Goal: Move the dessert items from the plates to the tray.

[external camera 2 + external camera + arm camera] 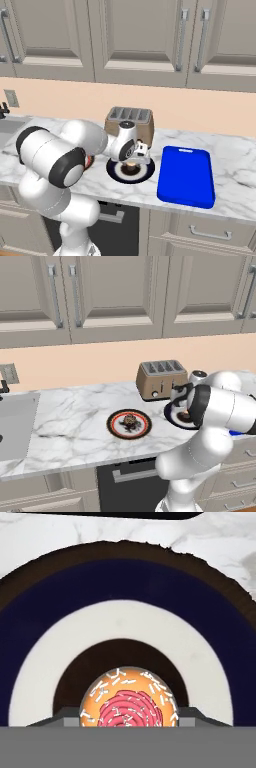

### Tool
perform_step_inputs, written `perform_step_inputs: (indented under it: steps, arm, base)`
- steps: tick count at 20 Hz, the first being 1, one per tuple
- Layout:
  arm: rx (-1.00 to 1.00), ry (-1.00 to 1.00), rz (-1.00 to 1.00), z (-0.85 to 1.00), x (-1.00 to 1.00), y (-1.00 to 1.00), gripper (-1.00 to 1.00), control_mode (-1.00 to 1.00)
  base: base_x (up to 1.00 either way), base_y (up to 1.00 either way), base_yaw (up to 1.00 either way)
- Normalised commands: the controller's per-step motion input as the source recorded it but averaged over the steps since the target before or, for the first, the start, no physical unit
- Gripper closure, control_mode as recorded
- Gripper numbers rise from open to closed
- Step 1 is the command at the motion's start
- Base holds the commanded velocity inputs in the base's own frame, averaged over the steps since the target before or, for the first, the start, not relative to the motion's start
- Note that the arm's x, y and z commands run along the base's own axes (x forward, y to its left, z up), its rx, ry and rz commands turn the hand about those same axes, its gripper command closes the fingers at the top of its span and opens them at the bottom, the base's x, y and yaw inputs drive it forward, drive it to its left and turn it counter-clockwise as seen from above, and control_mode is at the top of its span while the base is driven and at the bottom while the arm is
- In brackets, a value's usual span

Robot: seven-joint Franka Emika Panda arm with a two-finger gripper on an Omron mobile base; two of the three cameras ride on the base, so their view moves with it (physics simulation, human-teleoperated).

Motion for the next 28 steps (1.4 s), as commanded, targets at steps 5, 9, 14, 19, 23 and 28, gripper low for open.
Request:
perform_step_inputs:
  steps: [5, 9, 14, 19, 23, 28]
  arm:
    - [0.02, 0.0, 0.0, 0.56, -0.1, -0.54, 1.0, -1.0]
    - [0.0, 0.03, 0.0, 0.59, -0.25, -0.43, 1.0, -1.0]
    - [0.0, 0.09, 0.0, 0.41, -0.03, -0.51, 1.0, -1.0]
    - [0.0, 0.21, 0.0, 0.13, 0.06, -0.68, 1.0, -1.0]
    - [0.01, 0.16, 0.0, -0.02, 0.05, -0.78, 1.0, -1.0]
    - [0.01, 0.01, 0.0, -0.23, 0.04, -0.53, 1.0, -1.0]
  base:
    - [0.0, 0.0, 0.0]
    - [0.0, 0.0, 0.0]
    - [0.0, 0.0, 0.0]
    - [0.0, 0.0, 0.0]
    - [0.0, 0.0, 0.0]
    - [0.0, 0.0, 0.0]
